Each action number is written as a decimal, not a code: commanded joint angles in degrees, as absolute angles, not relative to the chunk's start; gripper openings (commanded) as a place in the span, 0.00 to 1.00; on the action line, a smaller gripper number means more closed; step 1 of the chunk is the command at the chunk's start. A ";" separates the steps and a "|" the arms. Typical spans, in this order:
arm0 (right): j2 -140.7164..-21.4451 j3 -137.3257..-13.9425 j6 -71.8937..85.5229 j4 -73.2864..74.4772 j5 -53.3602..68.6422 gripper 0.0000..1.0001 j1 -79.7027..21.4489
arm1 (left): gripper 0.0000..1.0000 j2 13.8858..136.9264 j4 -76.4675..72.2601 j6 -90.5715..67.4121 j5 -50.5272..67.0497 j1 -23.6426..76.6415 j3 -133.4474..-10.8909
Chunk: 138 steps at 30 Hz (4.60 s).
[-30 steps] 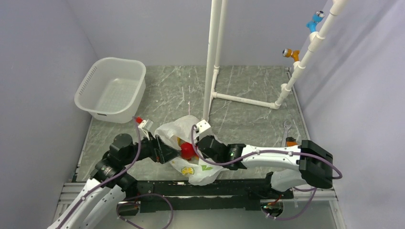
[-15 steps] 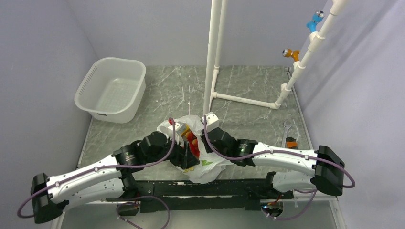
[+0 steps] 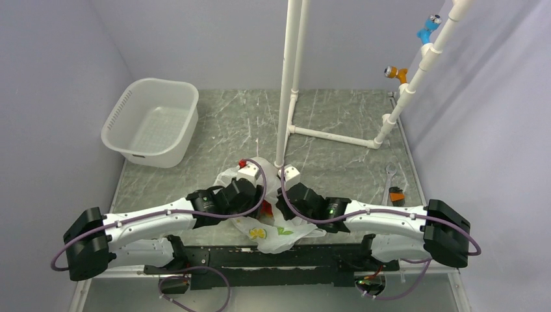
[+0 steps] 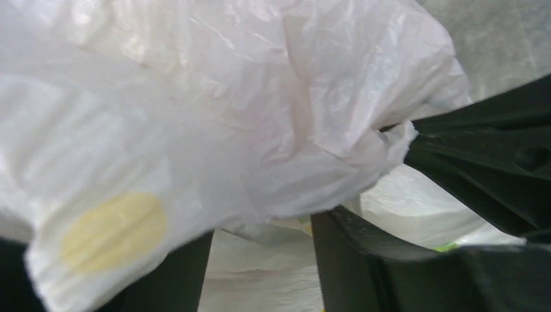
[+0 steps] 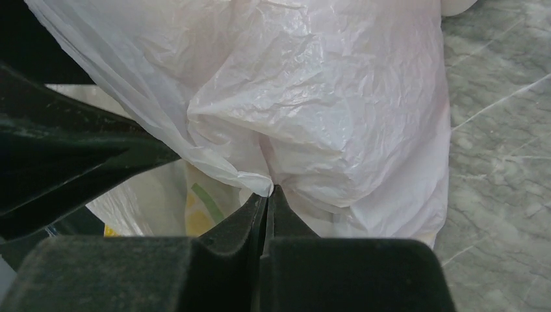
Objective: Take the fake fruits out of the plastic bag
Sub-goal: Take out the fake fruit from the plastic bag, then place the fake fruit in the bin.
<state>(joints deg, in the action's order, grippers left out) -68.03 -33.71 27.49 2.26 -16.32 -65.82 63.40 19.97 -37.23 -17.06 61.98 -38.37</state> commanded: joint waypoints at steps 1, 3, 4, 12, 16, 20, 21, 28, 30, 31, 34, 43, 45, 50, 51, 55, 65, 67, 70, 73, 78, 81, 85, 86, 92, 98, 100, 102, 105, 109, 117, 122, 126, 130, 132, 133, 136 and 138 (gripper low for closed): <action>-68.29 -33.10 29.18 -2.39 -14.61 0.00 -65.74 | 0.64 64.41 21.17 -38.12 -23.20 62.23 -40.69; -68.05 -32.89 28.95 -2.57 -14.64 0.00 -65.70 | 0.70 65.56 21.63 -37.39 -23.87 62.23 -41.26; -67.99 -32.80 28.73 -2.55 -14.55 0.00 -65.68 | 0.71 66.29 22.14 -37.03 -23.95 62.23 -41.75; -67.89 -32.65 28.52 -2.73 -14.25 0.00 -65.74 | 0.80 71.17 23.14 -35.13 -23.36 62.25 -45.09; -67.98 -32.43 28.36 -2.85 -14.14 0.00 -65.71 | 0.86 73.37 22.91 -34.24 -22.61 62.23 -45.88; -68.00 -32.34 28.30 -2.75 -14.32 0.00 -65.74 | 0.86 75.57 21.61 -34.49 -22.53 62.15 -45.45; -68.01 -32.24 28.30 -2.75 -14.39 0.00 -65.79 | 0.87 76.06 21.03 -34.52 -22.31 62.12 -45.20; -67.59 -31.50 28.23 -2.56 -14.94 0.00 -65.75 | 0.83 78.19 20.77 -36.08 -22.51 62.18 -45.00; -67.72 -31.62 28.21 -2.45 -14.99 0.00 -65.74 | 0.81 77.49 20.87 -36.18 -22.34 62.14 -45.07; -67.74 -31.53 28.21 -2.50 -14.96 0.00 -65.71 | 0.78 77.05 21.07 -36.16 -22.33 62.14 -45.15; -67.92 -31.72 28.13 -2.52 -14.99 0.00 -65.71 | 0.64 75.14 22.31 -36.37 -21.98 62.14 -45.56; -67.29 -32.11 27.87 -1.26 -15.79 0.00 -65.74 | 0.49 56.84 19.71 -36.25 -12.67 62.14 -40.79; -67.04 -32.10 27.88 -0.37 -16.20 0.00 -65.73 | 0.51 50.22 17.27 -37.07 -10.67 62.02 -38.09; -65.19 -31.24 28.34 1.41 -16.57 0.00 -65.74 | 0.52 37.05 14.12 -39.12 -3.04 58.73 -33.99; -64.87 -31.15 28.38 1.56 -16.54 0.00 -65.73 | 0.51 35.46 15.14 -39.29 -2.69 58.33 -34.57; -65.33 -31.94 28.18 2.68 -16.96 0.00 -65.66 | 0.50 33.61 25.37 -35.68 -6.02 57.72 -43.26; -63.77 -33.44 28.36 4.93 -17.09 0.00 -65.65 | 0.51 48.45 43.31 -19.57 -1.68 34.57 -66.66; -63.60 -33.72 28.39 5.74 -17.14 0.00 -65.62 | 0.49 52.40 45.62 -16.58 -5.25 27.73 -70.60; -62.89 -33.62 28.39 6.84 -17.46 0.00 -65.63 | 0.47 57.83 45.54 -13.69 -11.04 19.55 -75.34; -62.38 -34.05 28.48 7.98 -17.67 0.00 -65.61 | 0.46 60.85 41.35 -13.43 -10.58 10.83 -75.66; -62.47 -35.26 28.76 9.56 -17.89 0.00 -65.65 | 0.42 60.65 29.13 -10.56 -12.92 4.20 -67.29; -62.62 -35.60 29.00 10.20 -17.85 0.00 -65.61 | 0.41 58.07 22.12 -9.50 -8.35 0.42 -61.70; -63.39 -36.26 28.71 10.42 -18.06 0.00 -65.65 | 0.43 57.20 20.04 -9.23 -7.24 -2.76 -59.58; -63.88 -36.44 28.66 10.23 -18.00 0.00 -65.65 | 0.44 57.22 21.02 -9.23 -9.46 -3.14 -59.97; -65.88 -37.09 28.82 8.88 -16.39 0.00 -65.64 | 0.50 58.75 18.47 -10.02 -14.45 -6.90 -57.36; -65.46 -37.23 28.63 8.95 -15.92 0.00 -65.63 | 0.49 65.66 19.35 -12.53 -11.47 -11.72 -59.85; -64.67 -37.18 28.57 8.89 -15.91 0.00 -65.72 | 0.49 67.44 18.24 -12.94 -10.04 -12.94 -59.89; -64.19 -37.31 28.41 8.77 -15.82 0.00 -65.60 | 0.49 69.73 17.84 -13.30 -8.19 -14.11 -60.43; -64.10 -37.87 28.22 9.01 -16.10 0.00 -65.63 | 0.49 73.17 18.98 -14.00 -5.89 -15.88 -62.04; -64.34 -37.94 27.99 8.62 -15.77 0.00 -65.63 | 0.50 77.11 21.31 -13.74 -3.66 -17.06 -64.83; -66.37 -38.21 28.21 7.90 -14.24 0.00 -65.65 | 0.52 88.14 27.25 -14.75 -2.19 -18.28 -72.77; -68.47 -40.49 28.50 8.17 -13.05 0.00 -65.66 | 0.52 101.41 36.39 -15.29 -8.43 -17.61 -86.79; -70.16 -42.35 28.40 9.46 -12.71 0.00 -65.66 | 0.47 110.92 41.69 -13.99 -8.91 -17.89 -94.65; -71.03 -44.20 27.78 10.43 -12.68 0.00 -65.69 | 0.49 113.26 41.67 -14.42 -4.84 -19.50 -95.57; -71.46 -44.67 27.71 10.39 -12.66 0.00 -65.67 | 0.51 113.62 41.84 -14.52 -3.82 -19.85 -95.76; -71.84 -44.85 27.64 10.25 -12.62 0.00 -65.74 | 0.52 113.84 41.85 -14.43 -3.72 -19.80 -95.83; -72.81 -45.39 27.70 10.37 -12.24 0.00 -65.68 | 0.54 114.56 41.24 -14.15 -2.85 -19.77 -94.97; -72.87 -45.24 27.96 10.22 -12.17 0.00 -65.65 | 0.55 116.21 41.53 -13.99 -2.18 -19.69 -95.21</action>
